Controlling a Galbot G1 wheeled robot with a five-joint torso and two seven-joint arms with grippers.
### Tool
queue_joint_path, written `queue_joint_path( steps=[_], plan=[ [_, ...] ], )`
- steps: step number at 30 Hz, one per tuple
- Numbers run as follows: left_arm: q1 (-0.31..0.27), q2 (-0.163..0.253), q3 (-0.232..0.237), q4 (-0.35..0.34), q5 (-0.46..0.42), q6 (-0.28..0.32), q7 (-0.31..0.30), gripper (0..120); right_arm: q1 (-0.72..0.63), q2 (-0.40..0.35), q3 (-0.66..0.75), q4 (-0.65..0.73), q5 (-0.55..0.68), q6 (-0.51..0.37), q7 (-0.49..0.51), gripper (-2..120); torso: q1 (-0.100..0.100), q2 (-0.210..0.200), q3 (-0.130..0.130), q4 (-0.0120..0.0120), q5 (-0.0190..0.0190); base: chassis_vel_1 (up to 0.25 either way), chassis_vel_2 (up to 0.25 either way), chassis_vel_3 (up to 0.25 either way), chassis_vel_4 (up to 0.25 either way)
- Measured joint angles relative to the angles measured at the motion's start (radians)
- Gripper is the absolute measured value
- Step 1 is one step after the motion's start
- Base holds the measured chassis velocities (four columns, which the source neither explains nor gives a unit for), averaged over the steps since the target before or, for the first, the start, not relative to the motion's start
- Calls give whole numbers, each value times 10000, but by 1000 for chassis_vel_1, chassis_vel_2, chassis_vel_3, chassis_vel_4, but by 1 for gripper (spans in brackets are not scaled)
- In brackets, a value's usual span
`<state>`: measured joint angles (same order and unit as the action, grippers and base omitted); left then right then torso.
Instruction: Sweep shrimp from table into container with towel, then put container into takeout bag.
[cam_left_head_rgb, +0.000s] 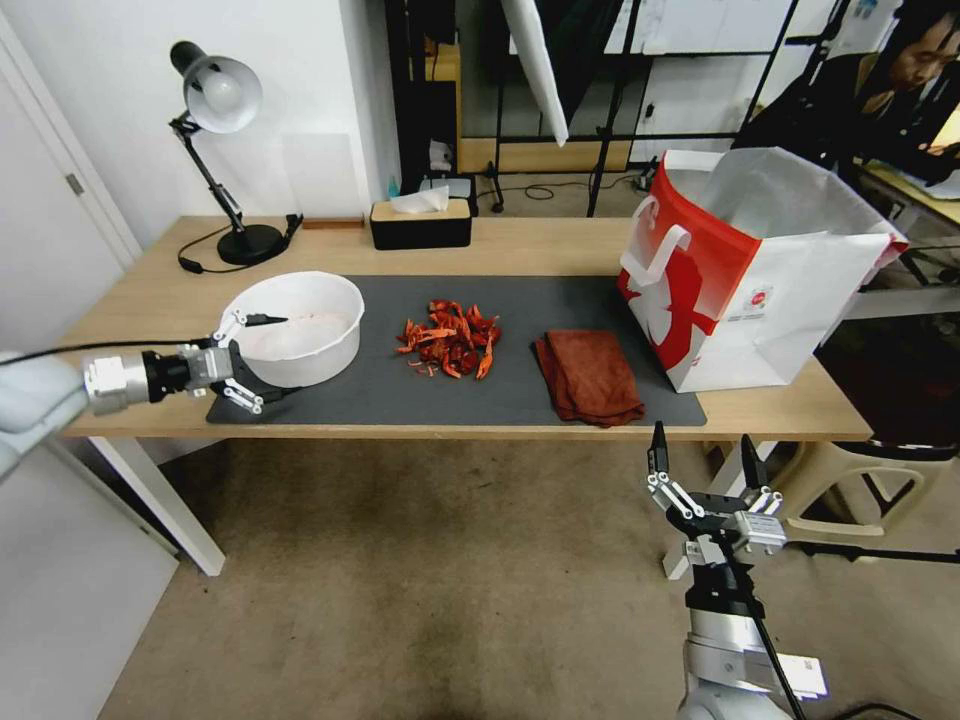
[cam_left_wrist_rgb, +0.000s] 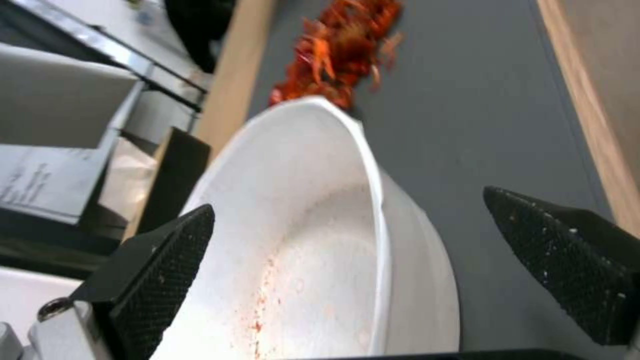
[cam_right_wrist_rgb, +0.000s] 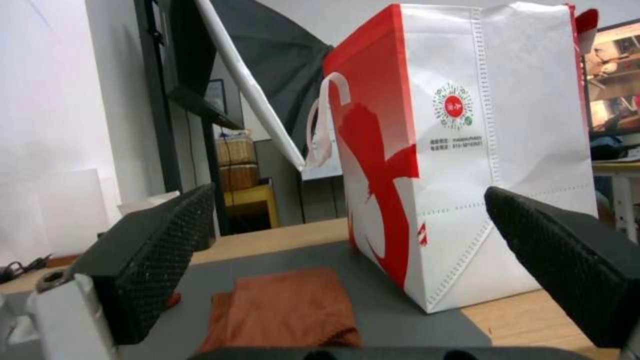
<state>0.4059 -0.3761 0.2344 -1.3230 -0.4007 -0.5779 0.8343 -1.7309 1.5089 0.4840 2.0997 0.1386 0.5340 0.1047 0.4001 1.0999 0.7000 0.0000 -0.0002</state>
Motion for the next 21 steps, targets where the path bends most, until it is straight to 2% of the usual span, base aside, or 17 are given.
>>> queue_joint_path(
  steps=[1,2,5,6,8,9,10,13,14,15,16,17,18,19,20,21],
  plan=[
    [-253,-43,135,64,126,0,199,100,7,14,-17,0,-12,-1,0,100,0,0,0,0,0,0,0,0,0],
    [-253,-43,135,64,126,0,199,100,7,14,-17,0,-12,-1,0,100,0,0,0,0,0,0,0,0,0],
    [-992,-156,575,178,512,8,819,100,10,84,-53,-22,-69,0,6,100,-1,0,-1,-1,1,0,0,0,0],
    [-992,-156,575,178,512,8,819,100,10,84,-53,-22,-69,0,6,100,-1,0,-1,-1,1,0,0,0,0],
    [-1370,-208,836,208,723,19,1065,100,13,120,-75,-35,-101,4,9,100,0,0,-1,2,1,0,0,0,0],
    [-2048,-298,1371,277,960,26,1381,99,14,153,-98,-49,-139,11,14,100,0,0,-1,1,2,0,0,0,0],
    [-2048,-298,1371,277,960,26,1381,99,14,153,-98,-49,-139,11,14,100,0,0,-1,1,2,0,0,0,0],
    [-3035,-526,2081,421,1229,33,2029,97,16,195,-138,-54,-184,23,26,100,0,0,0,0,1,0,0,0,0],
    [-3035,-526,2081,421,1229,33,2029,97,16,195,-138,-54,-184,23,26,100,0,0,0,0,1,0,0,0,0],
    [-3270,-593,2248,447,1340,43,2193,96,19,208,-148,-54,-186,25,29,100,0,0,-1,0,3,0,0,0,0],
    [-3566,-702,2416,476,1517,78,2468,95,23,216,-161,-54,-187,26,37,100,0,0,0,1,3,0,0,0,0],
    [-3916,-882,2538,523,1822,188,3007,94,29,230,-165,-59,-188,28,49,100,-1,0,-1,-1,2,0,0,0,0],
    [-3916,-882,2538,523,1822,188,3007,94,29,230,-165,-59,-188,28,49,100,-1,0,-1,-1,2,0,0,0,0],
    [-4033,-947,2564,551,1926,218,3232,94,31,234,-165,-60,-188,30,52,100,0,1,0,-3,2,0,0,0,0],
    [-4273,-1095,2612,662,2166,265,3715,93,31,244,-166,-61,-188,38,59,100,0,0,0,-4,3,0,0,0,0],
    [-4273,-1095,2612,662,2166,265,3715,93,31,244,-166,-61,-188,38,59,100,0,0,0,-4,3,0,0,0,0]
  ],
)
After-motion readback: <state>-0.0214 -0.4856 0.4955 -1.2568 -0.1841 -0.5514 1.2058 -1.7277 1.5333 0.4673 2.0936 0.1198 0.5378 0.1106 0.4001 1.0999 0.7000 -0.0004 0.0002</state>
